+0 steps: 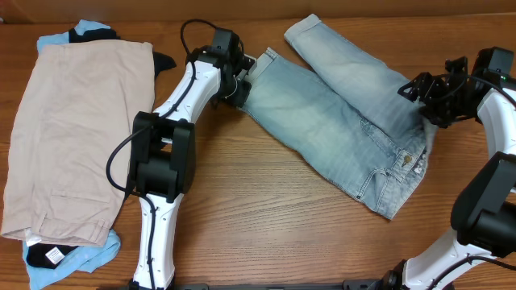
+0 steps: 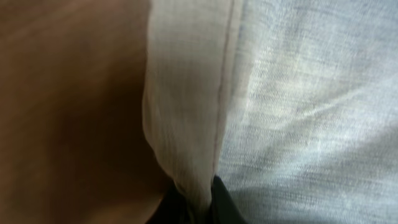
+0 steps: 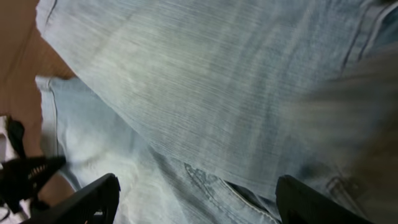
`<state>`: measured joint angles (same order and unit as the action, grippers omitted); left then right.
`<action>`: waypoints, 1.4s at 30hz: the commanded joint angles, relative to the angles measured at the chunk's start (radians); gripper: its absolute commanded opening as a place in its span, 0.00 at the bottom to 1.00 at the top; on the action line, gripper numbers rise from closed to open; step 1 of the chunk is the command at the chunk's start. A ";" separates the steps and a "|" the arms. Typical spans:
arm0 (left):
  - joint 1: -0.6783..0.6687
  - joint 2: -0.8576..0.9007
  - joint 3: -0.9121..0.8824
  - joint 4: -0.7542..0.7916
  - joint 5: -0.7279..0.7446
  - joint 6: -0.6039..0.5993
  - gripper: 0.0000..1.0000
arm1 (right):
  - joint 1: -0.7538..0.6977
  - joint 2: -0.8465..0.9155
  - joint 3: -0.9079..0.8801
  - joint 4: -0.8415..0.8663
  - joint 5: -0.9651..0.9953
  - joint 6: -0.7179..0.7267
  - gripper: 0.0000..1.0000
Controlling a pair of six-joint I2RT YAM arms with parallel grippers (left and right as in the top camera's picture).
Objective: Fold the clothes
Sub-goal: 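Grasp a jeans leg hem with the left gripper and pull it left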
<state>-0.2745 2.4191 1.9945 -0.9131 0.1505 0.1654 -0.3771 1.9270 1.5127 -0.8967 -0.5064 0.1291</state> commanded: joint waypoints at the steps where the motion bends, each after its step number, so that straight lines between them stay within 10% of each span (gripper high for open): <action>1: 0.021 0.023 0.025 -0.177 -0.062 -0.090 0.04 | 0.003 -0.040 0.026 -0.015 0.029 -0.005 0.82; 15: 0.112 -0.058 0.161 -0.778 -0.259 -0.200 0.04 | 0.040 -0.040 0.026 -0.099 0.053 -0.006 0.89; 42: 0.111 -0.388 -0.299 -0.729 -0.262 -0.217 0.11 | 0.065 -0.126 0.025 -0.314 0.061 -0.051 0.94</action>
<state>-0.1658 2.0338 1.7252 -1.6436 -0.0917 -0.0269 -0.3225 1.8297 1.5131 -1.2057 -0.4538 0.1032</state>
